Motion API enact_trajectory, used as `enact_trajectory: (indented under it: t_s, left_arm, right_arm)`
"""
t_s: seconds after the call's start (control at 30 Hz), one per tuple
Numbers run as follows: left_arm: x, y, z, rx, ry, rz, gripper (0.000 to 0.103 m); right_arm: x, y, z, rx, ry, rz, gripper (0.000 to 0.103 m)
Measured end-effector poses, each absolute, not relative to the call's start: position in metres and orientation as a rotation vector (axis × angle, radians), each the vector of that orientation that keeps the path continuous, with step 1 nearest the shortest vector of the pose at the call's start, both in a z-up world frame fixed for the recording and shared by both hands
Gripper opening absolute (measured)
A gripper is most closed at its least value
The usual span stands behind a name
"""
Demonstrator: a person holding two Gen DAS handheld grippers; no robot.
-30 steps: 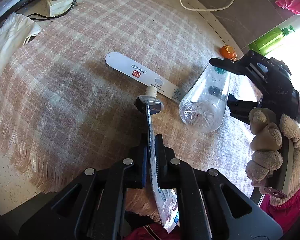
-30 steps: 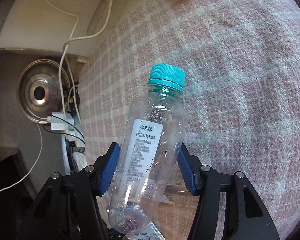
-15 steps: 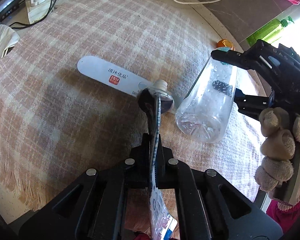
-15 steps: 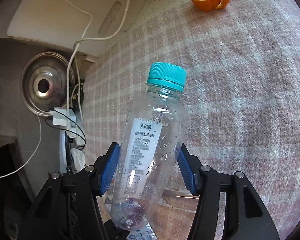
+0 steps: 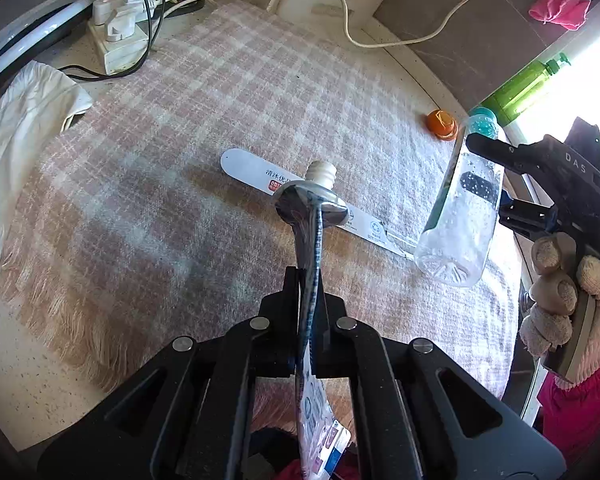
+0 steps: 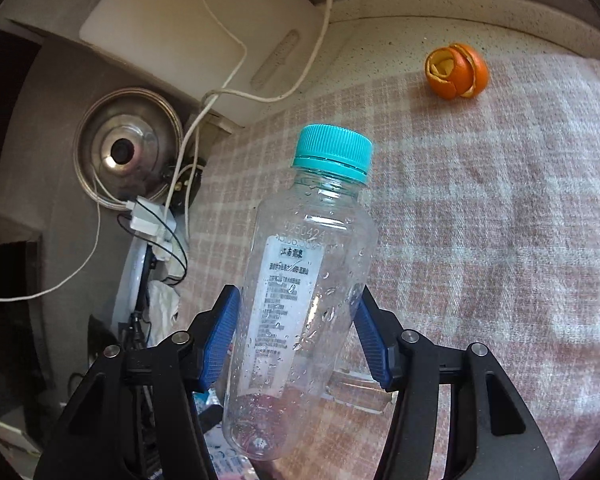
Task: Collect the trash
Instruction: 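Carry the toothpaste tube and bottle down over the blue wastebasket with both tools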
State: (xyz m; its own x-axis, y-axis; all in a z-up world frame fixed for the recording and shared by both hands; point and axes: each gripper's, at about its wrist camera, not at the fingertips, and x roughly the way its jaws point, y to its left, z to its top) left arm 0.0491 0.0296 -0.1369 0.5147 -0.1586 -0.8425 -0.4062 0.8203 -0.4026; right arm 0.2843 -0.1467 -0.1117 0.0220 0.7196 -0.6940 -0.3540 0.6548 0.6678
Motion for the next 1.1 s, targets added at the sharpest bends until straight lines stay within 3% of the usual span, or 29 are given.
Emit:
enact_trajectory:
  t_s: [0.6,1.1]
  left_arm:
    - [-0.013,0.019,-0.121,-0.576,0.999,0.128,0.001]
    - [-0.087,0.019,-0.138,-0.555,1.030,0.124,0.001]
  right_arm:
    - [0.173,-0.173,-0.066,0.144,1.185,0.968,0.056]
    - [0.057,-0.166,-0.083,0.032,1.215,0.998,0.056]
